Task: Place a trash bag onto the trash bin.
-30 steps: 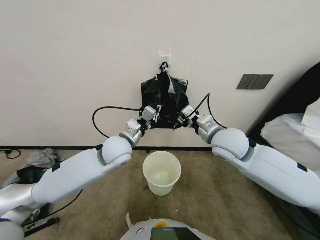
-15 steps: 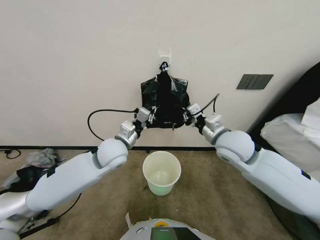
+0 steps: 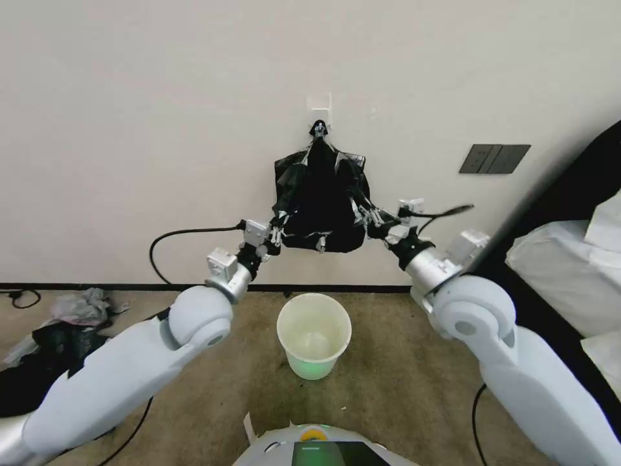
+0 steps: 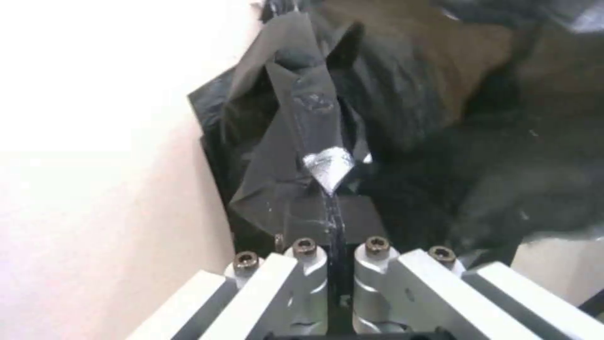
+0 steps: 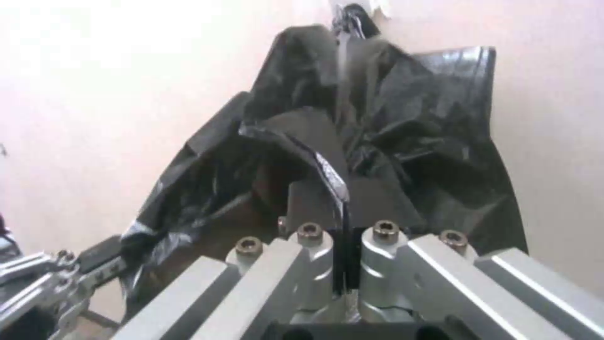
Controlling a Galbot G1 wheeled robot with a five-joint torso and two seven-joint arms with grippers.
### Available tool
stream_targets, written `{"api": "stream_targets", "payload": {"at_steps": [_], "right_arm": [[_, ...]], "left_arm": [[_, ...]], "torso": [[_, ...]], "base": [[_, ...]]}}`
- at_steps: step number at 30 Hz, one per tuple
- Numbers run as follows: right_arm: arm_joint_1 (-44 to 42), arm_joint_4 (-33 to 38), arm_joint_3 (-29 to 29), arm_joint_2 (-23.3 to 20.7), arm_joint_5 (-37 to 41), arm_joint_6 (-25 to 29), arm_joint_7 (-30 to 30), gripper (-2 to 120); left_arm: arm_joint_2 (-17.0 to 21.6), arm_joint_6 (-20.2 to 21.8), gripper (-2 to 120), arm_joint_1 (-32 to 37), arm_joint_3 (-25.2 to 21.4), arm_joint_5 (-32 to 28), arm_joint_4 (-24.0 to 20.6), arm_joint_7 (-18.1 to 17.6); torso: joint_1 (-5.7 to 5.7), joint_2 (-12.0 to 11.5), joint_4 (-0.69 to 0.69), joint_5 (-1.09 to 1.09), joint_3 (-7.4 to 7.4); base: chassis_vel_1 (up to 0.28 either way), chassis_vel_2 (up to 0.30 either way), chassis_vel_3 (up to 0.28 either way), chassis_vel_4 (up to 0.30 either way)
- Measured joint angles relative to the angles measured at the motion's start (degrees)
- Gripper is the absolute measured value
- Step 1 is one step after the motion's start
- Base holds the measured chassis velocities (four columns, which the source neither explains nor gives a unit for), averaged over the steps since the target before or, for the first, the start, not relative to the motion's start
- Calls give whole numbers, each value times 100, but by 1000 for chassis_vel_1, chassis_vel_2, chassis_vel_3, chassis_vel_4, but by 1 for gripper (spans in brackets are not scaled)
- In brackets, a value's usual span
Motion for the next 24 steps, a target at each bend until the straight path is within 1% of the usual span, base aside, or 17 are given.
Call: {"api": "stream_targets", "payload": {"at_steps": [1,3,4,6,7,10,11,13,14,15,16,19,24], "right_arm": [[0,0,0,0,0,0,0,0],[-392,181,228,99,-1,17,-75,0],[-392,181,228,99,-1,17,-75,0],[-845,439,494,199,-3,26,-145,0],[-845,439,494,199,-3,26,-145,0],[-1364,691,719,342,-46,34,-225,0],[-1364,691,719,342,-46,34,-225,0],[-1700,717,818,442,-153,65,-281,0],[-1700,717,818,442,-153,65,-281,0],[-1911,720,884,503,-196,86,-302,0],[-1911,720,884,503,-196,86,-302,0],[-2074,720,962,563,-288,153,-328,0],[-2123,715,996,598,-294,166,-328,0]], "left_arm": [[0,0,0,0,0,0,0,0],[61,-33,0,215,-203,12,-98,46],[61,-33,0,215,-203,12,-98,46],[92,-68,0,474,-426,21,-236,82],[92,-68,0,474,-426,21,-236,82],[43,-83,0,827,-605,85,-412,97],[43,-83,0,827,-605,85,-412,97],[12,-103,0,1104,-718,146,-516,107],[12,-103,0,1104,-718,146,-516,107],[-12,-125,0,1333,-807,191,-603,110],[-12,-125,0,1333,-807,191,-603,110],[-74,-146,0,1635,-900,271,-765,114],[-137,-147,0,1792,-921,315,-889,127]], "torso": [[0,0,0,0,0],[0,0,-1,1,0],[0,0,-1,1,0],[0,0,-1,0,0],[0,0,-1,0,0],[0,0,-2,-1,0],[0,0,-2,-1,0],[0,0,-2,1,0],[0,0,-2,1,0],[0,0,-1,0,0],[0,0,-1,0,0],[0,0,0,0,0],[0,0,0,1,0]], "base": [[0,0,0,0],[0,0,0,0],[0,0,0,0],[0,0,0,0],[0,0,0,0],[0,0,0,0],[0,0,0,0],[0,0,0,0],[0,0,0,0],[0,0,0,0],[0,0,0,0],[0,0,0,0],[0,0,0,0]]}}
